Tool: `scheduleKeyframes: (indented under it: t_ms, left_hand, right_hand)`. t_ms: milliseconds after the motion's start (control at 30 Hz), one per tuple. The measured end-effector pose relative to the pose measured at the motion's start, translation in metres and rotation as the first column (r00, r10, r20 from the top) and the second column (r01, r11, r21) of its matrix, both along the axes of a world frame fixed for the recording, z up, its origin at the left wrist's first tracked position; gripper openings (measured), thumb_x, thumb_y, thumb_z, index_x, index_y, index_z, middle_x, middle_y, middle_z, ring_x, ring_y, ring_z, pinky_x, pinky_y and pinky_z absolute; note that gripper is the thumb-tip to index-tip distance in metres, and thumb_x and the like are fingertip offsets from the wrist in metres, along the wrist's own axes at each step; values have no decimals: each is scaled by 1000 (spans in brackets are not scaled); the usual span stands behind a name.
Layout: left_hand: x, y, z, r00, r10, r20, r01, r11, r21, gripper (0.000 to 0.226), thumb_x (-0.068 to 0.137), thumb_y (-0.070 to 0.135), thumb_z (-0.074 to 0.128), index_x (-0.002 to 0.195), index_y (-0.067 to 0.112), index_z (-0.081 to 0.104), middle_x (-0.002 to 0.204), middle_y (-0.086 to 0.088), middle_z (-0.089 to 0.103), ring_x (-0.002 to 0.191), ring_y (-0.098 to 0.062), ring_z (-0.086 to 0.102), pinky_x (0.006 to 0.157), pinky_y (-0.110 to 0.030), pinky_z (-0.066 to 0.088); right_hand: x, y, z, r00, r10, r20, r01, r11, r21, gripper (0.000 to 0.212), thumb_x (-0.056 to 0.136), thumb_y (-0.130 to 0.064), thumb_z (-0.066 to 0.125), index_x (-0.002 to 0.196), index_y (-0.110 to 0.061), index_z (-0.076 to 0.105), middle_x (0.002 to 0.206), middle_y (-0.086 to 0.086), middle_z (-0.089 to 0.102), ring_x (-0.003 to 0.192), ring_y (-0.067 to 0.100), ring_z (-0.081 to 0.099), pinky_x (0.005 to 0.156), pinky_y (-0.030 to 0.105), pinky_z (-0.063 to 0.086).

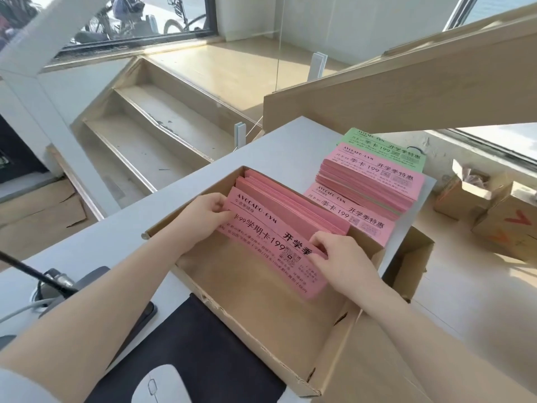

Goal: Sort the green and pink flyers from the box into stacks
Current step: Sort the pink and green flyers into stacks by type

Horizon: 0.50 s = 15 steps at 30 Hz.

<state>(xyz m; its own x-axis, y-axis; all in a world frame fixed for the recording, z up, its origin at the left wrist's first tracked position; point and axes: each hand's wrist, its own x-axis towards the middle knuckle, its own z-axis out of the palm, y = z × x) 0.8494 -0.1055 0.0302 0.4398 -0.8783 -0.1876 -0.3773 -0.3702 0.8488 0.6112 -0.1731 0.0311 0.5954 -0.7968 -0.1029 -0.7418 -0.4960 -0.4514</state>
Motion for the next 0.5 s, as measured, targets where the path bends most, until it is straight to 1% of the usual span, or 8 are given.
scheduleKeyframes:
  t_ms: [67,133,233,267,333,400,433,500]
  left_hand:
    - [1,0,-1,1000,-9,12,9,999,34,6,90,11,57,93,12,62,90,-3,73,84,-20,70,86,-40,54]
    - [0,0,1,999,-10,49,8,999,42,9,90,11,55,94,14,62,92,-3,73,84,-19,69,84,-39,55]
    - [-1,-4,2,991,22,135,-32,997,73,10,89,12,53,95,13,61,96,-6,71,87,-22,68,85,-42,54]
    - [-1,-5,4,986,22,162,-37,995,88,10,89,12,53,95,13,61,96,-7,71,88,-23,67,85,-44,54]
    - [-3,-7,11,985,19,169,-34,996,82,11,89,13,51,94,14,61,95,-7,71,88,-24,67,85,-45,54]
    - [-4,-5,22,991,57,124,-58,998,10,14,88,13,49,91,17,62,89,-3,73,83,-22,69,82,-42,55]
    - [-5,-2,29,989,89,120,-84,995,-45,16,88,14,48,89,19,63,85,0,73,79,-19,70,79,-40,56]
    - [-8,6,41,971,148,189,-122,982,-144,20,87,14,45,86,22,63,82,3,73,74,-16,69,70,-35,56]
  right_hand:
    - [-2,-2,0,1000,-6,24,7,999,-50,8,92,-26,54,95,-23,60,95,-2,68,87,19,65,72,41,55]
    - [1,-2,0,1000,17,-2,-17,994,-104,11,93,-28,52,99,-23,60,98,-1,68,90,20,65,72,41,55]
    - [8,2,-3,992,63,-107,-86,971,-225,16,96,-23,45,104,-19,57,102,1,64,93,22,61,73,39,54]
    - [9,2,-3,992,65,-112,-89,970,-228,16,97,-23,44,104,-18,57,102,1,64,92,22,61,73,39,54]
    - [10,0,0,998,37,-42,-43,988,-146,14,96,-26,47,100,-19,58,97,0,66,86,19,62,71,37,54]
    - [6,-4,5,999,-8,34,11,997,-81,15,96,-26,48,103,-20,60,100,-2,67,86,14,62,74,32,54]
    - [4,-7,8,999,-9,47,15,992,-122,19,96,-26,47,110,-20,60,106,-2,65,92,13,61,79,29,52]
    - [2,-14,12,996,20,88,2,970,-244,28,97,-26,46,122,-20,58,116,-3,61,102,13,57,82,25,48]
